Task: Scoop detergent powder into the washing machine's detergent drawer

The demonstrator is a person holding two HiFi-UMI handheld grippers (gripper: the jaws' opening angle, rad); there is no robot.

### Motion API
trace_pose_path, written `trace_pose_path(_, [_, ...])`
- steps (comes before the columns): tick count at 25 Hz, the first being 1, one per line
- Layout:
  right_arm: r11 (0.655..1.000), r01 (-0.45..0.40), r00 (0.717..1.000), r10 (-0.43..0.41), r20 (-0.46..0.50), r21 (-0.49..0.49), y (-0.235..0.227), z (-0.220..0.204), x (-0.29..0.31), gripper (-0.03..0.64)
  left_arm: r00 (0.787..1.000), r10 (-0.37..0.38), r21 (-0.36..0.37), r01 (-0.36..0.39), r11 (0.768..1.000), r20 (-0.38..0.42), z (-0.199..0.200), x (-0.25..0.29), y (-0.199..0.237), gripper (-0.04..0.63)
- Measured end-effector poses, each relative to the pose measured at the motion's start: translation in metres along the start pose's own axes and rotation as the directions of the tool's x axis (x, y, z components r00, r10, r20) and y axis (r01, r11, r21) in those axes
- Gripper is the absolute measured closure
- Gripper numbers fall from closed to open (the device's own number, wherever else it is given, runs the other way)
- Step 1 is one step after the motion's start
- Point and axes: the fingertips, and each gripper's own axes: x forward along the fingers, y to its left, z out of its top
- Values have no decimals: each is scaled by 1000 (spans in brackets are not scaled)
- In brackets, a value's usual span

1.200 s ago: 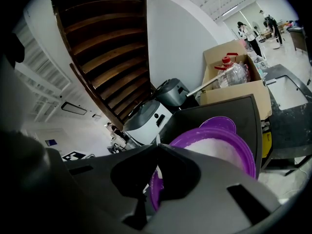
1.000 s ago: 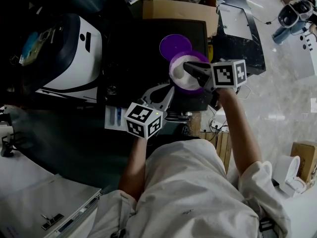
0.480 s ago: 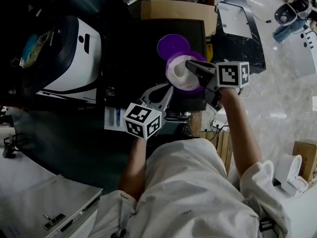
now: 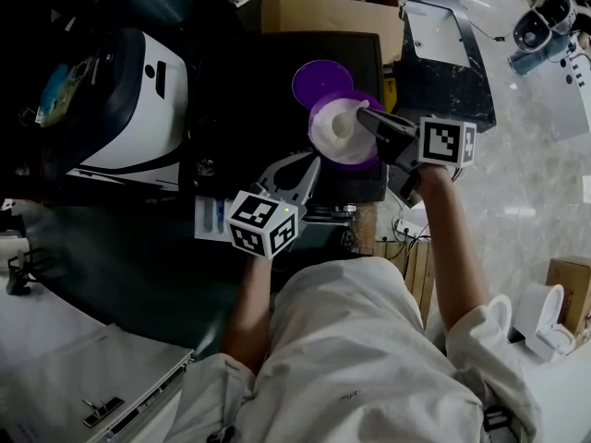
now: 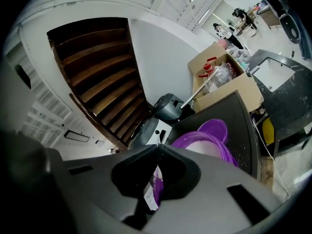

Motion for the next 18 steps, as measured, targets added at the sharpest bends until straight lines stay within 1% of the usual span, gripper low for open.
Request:
trace_pose_path(4, [999, -17, 999, 16, 41, 32, 3, 2, -6, 607, 1000, 3, -6, -3, 1000, 9, -1, -6, 2, 577])
trace_pose_path(10, [995, -65, 993, 57, 104, 81, 17, 5, -11, 607, 1000, 0, -12, 0, 1000, 20, 0, -17, 3, 577])
trace_pose_path(14, [993, -83, 990, 73, 122, 79, 27, 6, -12, 607, 1000, 1, -19, -1, 1000, 31, 0, -24, 4, 577])
trace_pose_path(18, [990, -117, 985, 105, 138, 84, 41, 3, -7, 607, 999, 4, -25, -3, 1000, 35, -1, -34, 8, 577])
